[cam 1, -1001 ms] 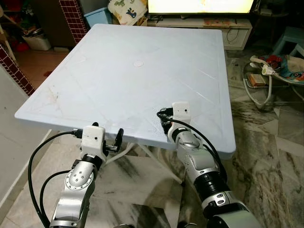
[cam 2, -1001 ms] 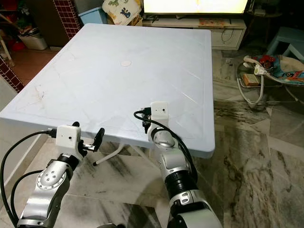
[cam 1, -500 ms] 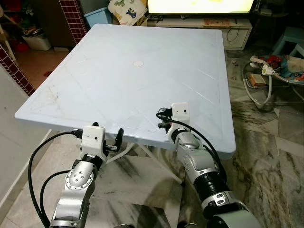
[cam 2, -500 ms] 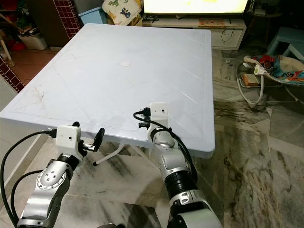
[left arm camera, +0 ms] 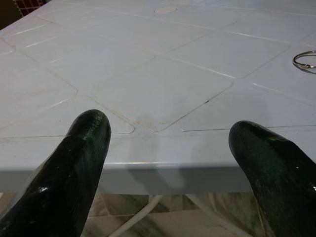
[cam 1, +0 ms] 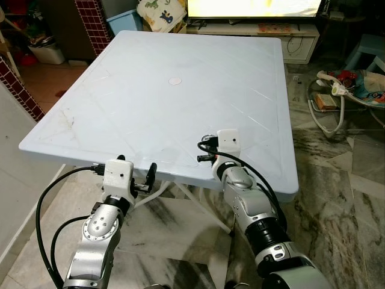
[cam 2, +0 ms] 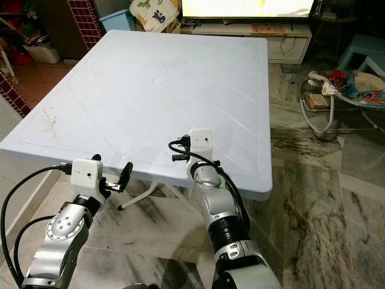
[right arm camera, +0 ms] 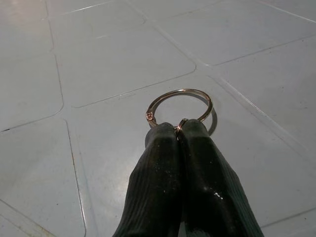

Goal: Hang keys on a hook

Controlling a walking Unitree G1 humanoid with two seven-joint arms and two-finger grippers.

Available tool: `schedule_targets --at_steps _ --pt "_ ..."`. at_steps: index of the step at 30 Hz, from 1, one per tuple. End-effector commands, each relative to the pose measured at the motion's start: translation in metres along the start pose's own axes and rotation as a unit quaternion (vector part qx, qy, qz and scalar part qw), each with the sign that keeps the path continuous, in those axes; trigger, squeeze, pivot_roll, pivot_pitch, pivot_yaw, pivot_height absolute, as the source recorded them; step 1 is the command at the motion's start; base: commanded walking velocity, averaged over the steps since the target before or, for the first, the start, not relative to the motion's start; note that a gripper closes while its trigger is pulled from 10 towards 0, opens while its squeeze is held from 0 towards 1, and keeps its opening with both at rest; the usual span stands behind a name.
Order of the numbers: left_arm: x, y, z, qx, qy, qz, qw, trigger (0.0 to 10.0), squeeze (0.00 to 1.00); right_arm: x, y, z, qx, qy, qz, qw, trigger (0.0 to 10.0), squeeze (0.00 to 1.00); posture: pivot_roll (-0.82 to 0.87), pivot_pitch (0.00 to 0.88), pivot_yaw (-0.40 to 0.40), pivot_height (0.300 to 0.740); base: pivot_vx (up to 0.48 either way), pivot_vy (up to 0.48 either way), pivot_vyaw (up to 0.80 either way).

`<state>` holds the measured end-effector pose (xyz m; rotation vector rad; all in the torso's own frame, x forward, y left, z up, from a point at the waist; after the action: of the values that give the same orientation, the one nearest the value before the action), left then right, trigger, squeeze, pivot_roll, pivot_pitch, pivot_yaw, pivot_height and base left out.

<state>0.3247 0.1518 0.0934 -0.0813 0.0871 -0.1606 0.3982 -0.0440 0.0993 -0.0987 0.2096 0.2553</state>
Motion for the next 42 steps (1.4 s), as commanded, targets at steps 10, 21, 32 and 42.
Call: schedule_targets --at_steps 10,21,32,42 --pt "0.0 -0.001 0.008 0.0 -0.014 -0.005 1.0 10.0 0.0 -0.005 -0.003 0.013 -0.044 -0.053 -0.014 0.997 0.0 0.0 0.05 0.092 0.078 0.74 0.0 0.0 0.0" --pt "0.0 0.002 0.007 0.004 -0.012 -0.002 1.0 10.0 0.0 -0.019 -0.004 0.04 -0.11 -0.155 -0.01 0.982 0.0 0.0 0.04 0.085 0.074 0.74 0.0 0.0 0.0" --pt "0.003 0.0 0.008 0.001 -0.018 -0.001 1.0 10.0 0.0 -0.03 0.014 0.057 -0.109 -0.196 0.04 0.974 0.0 0.0 0.03 0.078 0.065 0.74 0.0 0.0 0.0" --pt "0.003 -0.002 0.0 0.002 -0.001 -0.002 1.0 10.0 0.0 -0.035 0.018 0.045 -0.112 -0.157 0.096 0.977 3.1 0.0 0.03 0.079 0.064 0.74 0.0 0.0 0.0"
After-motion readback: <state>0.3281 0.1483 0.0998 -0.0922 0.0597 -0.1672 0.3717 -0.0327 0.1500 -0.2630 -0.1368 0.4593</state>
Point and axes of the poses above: a point about 5 cm out from each wrist's last joint towards the gripper, its own x axis pointing out of the wrist towards the gripper, its own z axis along the axis of the wrist's last joint, y = z × x, the point moved 5 cm from there along x, pointing out of the wrist towards the gripper, and after that the axes turned 9 degrees about -x, right-handed, at the moved point
